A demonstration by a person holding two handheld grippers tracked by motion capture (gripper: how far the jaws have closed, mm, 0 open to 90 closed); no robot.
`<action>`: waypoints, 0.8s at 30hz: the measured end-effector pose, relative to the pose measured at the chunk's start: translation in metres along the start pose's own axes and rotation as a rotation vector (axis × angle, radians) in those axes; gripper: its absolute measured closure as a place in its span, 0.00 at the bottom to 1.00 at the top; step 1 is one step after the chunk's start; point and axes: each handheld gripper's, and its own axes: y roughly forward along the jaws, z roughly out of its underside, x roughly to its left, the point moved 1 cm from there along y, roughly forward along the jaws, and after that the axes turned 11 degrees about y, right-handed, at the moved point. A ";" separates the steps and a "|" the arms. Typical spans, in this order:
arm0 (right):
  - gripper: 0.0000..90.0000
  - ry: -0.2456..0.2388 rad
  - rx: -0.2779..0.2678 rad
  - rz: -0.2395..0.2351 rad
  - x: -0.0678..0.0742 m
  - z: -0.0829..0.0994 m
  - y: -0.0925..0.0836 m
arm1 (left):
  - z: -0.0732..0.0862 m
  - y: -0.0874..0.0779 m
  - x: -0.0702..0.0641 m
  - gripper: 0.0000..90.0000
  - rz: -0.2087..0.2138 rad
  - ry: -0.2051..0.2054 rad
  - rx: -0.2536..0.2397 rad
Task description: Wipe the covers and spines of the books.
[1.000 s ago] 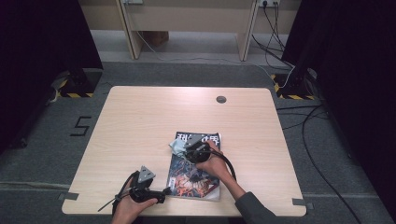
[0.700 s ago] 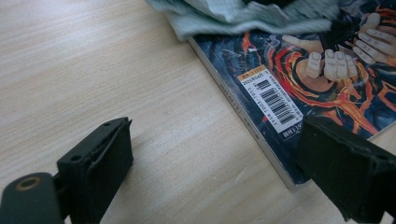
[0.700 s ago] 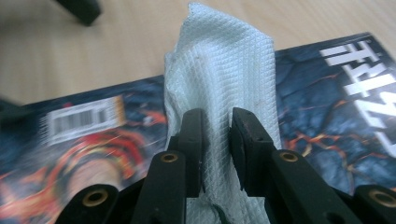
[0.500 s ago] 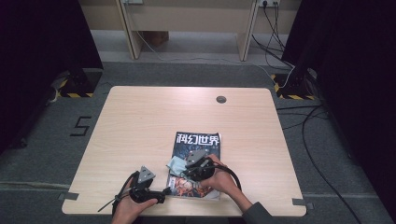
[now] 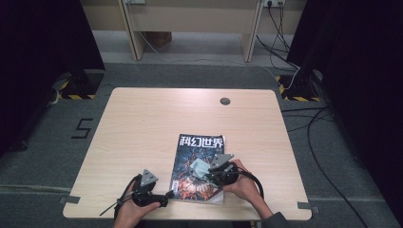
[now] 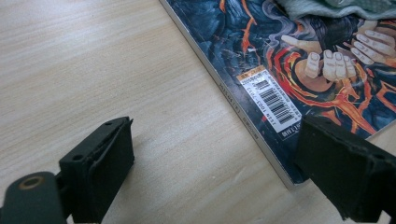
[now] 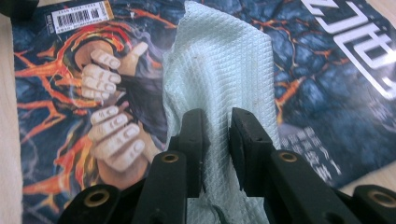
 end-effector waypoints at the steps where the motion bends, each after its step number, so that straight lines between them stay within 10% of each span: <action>1: 0.83 0.011 -0.005 -0.006 0.000 0.002 -0.001 | 0.000 0.000 0.000 0.12 0.001 0.000 -0.001; 24: 0.83 -0.026 -0.001 -0.071 0.039 0.036 -0.026 | 0.000 0.000 0.000 0.12 -0.001 -0.001 0.001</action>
